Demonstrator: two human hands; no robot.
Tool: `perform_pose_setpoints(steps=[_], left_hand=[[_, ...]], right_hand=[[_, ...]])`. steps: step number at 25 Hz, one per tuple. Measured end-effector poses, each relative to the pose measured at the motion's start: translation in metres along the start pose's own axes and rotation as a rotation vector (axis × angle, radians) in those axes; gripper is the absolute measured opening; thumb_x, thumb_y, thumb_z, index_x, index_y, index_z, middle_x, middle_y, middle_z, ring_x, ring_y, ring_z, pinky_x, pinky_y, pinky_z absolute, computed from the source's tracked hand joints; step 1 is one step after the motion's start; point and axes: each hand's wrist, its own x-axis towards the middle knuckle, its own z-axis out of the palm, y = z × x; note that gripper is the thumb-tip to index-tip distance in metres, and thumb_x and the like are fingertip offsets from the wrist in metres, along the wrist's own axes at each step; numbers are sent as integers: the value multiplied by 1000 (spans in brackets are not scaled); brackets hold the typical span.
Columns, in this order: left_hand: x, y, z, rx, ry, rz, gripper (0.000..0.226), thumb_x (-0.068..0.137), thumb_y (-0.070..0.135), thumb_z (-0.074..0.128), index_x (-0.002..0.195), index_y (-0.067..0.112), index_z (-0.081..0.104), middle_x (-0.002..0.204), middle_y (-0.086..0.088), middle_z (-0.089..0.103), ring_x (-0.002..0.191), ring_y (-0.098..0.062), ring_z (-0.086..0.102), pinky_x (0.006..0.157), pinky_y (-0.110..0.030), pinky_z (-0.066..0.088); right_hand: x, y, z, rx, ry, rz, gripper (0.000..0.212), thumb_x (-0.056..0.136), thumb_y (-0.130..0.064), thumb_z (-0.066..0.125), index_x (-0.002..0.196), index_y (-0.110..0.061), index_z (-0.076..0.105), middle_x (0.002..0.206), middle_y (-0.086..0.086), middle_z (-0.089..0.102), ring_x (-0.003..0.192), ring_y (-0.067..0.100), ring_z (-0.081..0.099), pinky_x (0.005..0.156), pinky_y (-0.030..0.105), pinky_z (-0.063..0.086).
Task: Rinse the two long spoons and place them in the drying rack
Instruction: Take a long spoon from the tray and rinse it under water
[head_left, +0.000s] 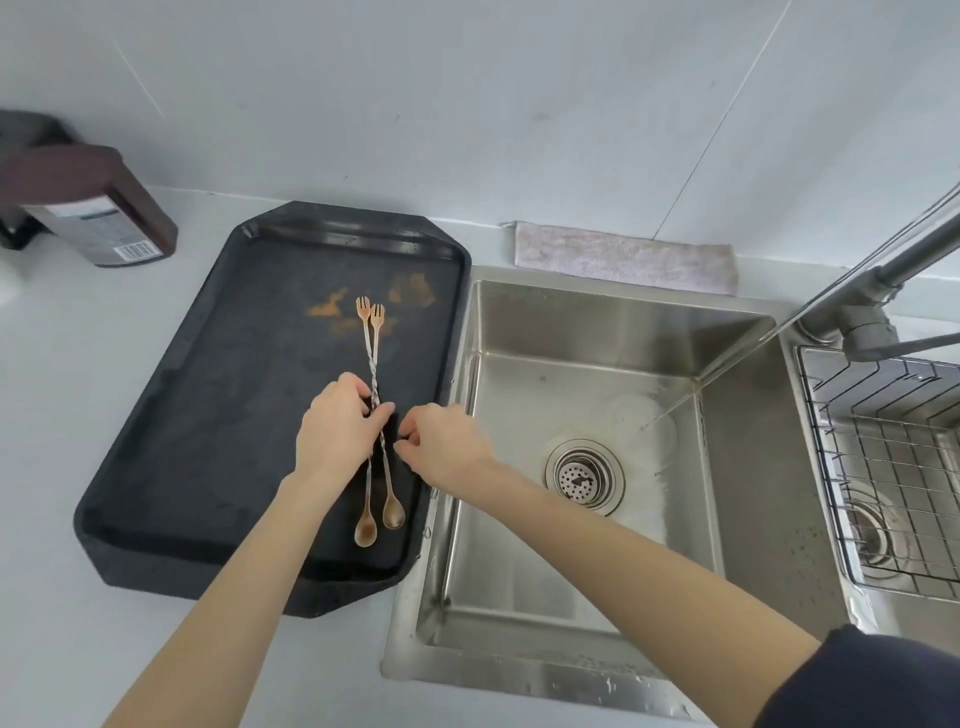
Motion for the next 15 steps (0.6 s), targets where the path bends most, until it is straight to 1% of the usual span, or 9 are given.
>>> perform_pose_setpoints(steps=[1, 3, 6, 9, 10, 12, 15], left_hand=[[0, -1, 1, -17, 4, -17, 31, 86, 28, 60, 106, 4, 53, 100, -16, 65, 88, -27, 60, 77, -37, 48], [0, -1, 3, -40, 19, -44, 31, 86, 27, 61, 104, 3, 54, 97, -16, 66, 85, -27, 59, 75, -35, 47], [2, -1, 4, -56, 21, -64, 26, 87, 24, 60, 101, 3, 57, 92, -16, 69, 90, -30, 63, 73, -33, 45], [4, -4, 3, -75, 21, -80, 18, 87, 21, 57, 96, 5, 59, 90, -14, 71, 89, -31, 65, 71, -30, 42], [5, -5, 2, -80, 24, -84, 17, 87, 20, 57, 95, 6, 60, 90, -14, 71, 90, -30, 64, 71, -29, 41], [4, -5, 1, -102, 24, -88, 17, 87, 19, 57, 96, 5, 62, 91, -14, 71, 92, -29, 63, 73, -29, 40], [1, -2, -2, -143, 33, -82, 16, 87, 18, 57, 95, 6, 63, 89, -14, 72, 92, -30, 64, 78, -31, 45]], right_hand=[[1, -2, 3, -61, 17, 1, 25, 92, -22, 48, 109, -9, 62, 106, 15, 67, 99, 34, 62, 82, 38, 53], [2, -7, 8, -185, 45, -15, 25, 93, -25, 46, 106, -10, 62, 102, 13, 67, 95, 33, 62, 71, 33, 46], [3, -13, 11, -235, 57, -29, 27, 93, -31, 48, 102, -10, 62, 95, 11, 66, 93, 31, 63, 66, 32, 38], [5, -16, 14, -228, 52, -31, 27, 91, -34, 51, 96, -10, 62, 80, 8, 54, 89, 31, 63, 65, 32, 37], [5, -16, 15, -221, 54, -32, 27, 91, -33, 51, 95, -9, 62, 79, 8, 54, 89, 31, 64, 64, 32, 38], [6, -16, 16, -199, 53, -33, 25, 91, -31, 51, 96, -9, 63, 86, 11, 63, 88, 31, 64, 65, 32, 39], [7, -15, 19, -118, 41, -14, 23, 90, -26, 52, 98, -9, 65, 96, 12, 68, 89, 31, 64, 67, 32, 43]])
